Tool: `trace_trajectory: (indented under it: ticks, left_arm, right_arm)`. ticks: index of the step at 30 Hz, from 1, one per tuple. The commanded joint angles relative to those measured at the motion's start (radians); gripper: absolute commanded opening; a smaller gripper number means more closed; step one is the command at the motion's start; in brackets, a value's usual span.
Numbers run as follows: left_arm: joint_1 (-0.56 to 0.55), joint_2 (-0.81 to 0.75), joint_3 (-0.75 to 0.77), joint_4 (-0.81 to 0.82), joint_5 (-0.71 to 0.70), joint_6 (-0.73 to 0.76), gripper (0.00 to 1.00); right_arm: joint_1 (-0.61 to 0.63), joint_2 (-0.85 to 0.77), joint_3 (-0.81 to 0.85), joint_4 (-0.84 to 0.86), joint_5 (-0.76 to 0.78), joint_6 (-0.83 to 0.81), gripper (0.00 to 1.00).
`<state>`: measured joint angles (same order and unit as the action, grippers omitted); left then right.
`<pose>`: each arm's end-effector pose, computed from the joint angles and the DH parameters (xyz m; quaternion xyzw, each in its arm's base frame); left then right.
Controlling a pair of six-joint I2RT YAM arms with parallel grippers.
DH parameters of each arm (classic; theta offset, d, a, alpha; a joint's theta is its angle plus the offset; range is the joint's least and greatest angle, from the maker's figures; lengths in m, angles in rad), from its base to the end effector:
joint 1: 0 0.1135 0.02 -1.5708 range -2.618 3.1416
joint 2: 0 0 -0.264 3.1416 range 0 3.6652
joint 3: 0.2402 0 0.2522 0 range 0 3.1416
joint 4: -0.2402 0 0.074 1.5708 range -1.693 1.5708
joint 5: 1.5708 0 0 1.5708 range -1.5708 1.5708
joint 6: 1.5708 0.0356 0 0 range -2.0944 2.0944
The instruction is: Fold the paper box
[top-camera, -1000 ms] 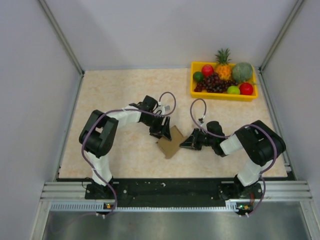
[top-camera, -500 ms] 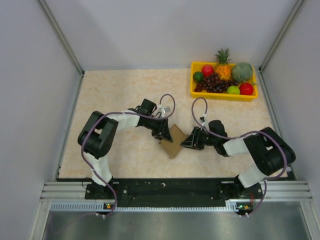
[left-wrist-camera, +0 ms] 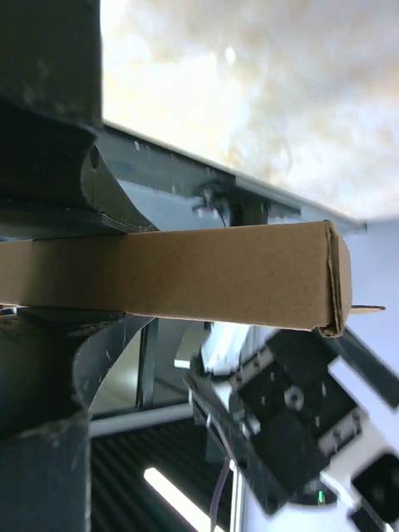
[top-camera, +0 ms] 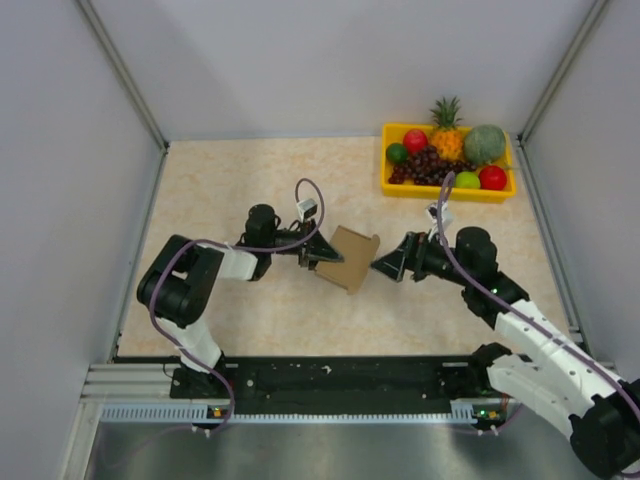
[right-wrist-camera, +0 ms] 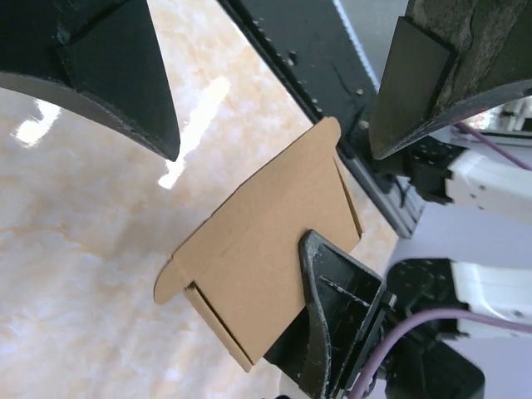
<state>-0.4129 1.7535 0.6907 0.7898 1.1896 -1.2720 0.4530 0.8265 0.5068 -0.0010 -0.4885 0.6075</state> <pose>0.2831 -0.1601 0.1647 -0.0330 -0.7410 0.6707 0.0000 0.1659 0.0993 0.2544 -0.0803 0.7954 0.4563 0.3906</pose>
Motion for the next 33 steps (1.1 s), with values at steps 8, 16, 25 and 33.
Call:
trace_trajectory:
  ticks: [8,16,25,33]
  left_arm:
    - [-0.01,-0.037,0.001,0.879,0.019,-0.641,0.23]
    - [-0.056,-0.074,0.023,0.876,-0.013,-0.645,0.25]
    - [-0.11,-0.063,0.032,0.859,-0.039,-0.621,0.27]
    - [-0.11,-0.156,0.017,0.607,-0.032,-0.385,0.53]
  right_arm:
    - [-0.042,0.135,0.243,-0.129,-0.038,0.429,0.92]
    - [-0.033,0.18,0.171,0.051,-0.039,0.642,0.81]
    - [0.01,0.221,0.159,0.105,-0.027,0.804,0.58]
    - [0.012,0.152,0.107,0.119,0.034,0.916,0.3]
